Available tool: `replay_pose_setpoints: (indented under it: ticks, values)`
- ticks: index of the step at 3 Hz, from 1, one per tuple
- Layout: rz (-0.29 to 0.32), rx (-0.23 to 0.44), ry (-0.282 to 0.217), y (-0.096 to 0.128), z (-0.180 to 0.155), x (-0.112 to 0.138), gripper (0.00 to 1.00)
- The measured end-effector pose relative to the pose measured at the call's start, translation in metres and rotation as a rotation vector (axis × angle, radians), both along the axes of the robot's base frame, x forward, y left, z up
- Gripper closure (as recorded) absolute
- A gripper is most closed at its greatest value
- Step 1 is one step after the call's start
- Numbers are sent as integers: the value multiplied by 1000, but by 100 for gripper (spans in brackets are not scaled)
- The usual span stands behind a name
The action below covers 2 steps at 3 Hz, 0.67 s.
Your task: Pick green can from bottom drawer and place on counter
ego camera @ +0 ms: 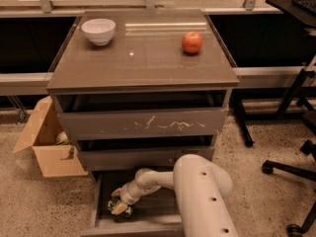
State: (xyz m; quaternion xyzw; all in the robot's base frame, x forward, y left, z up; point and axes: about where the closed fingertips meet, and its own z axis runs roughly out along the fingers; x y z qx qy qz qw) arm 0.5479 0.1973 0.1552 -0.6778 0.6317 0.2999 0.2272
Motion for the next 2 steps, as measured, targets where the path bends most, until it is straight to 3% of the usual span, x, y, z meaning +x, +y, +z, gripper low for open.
replay_pose_setpoints:
  ticks: [2]
  values:
    - [127,165,-178,-26,70,1,100]
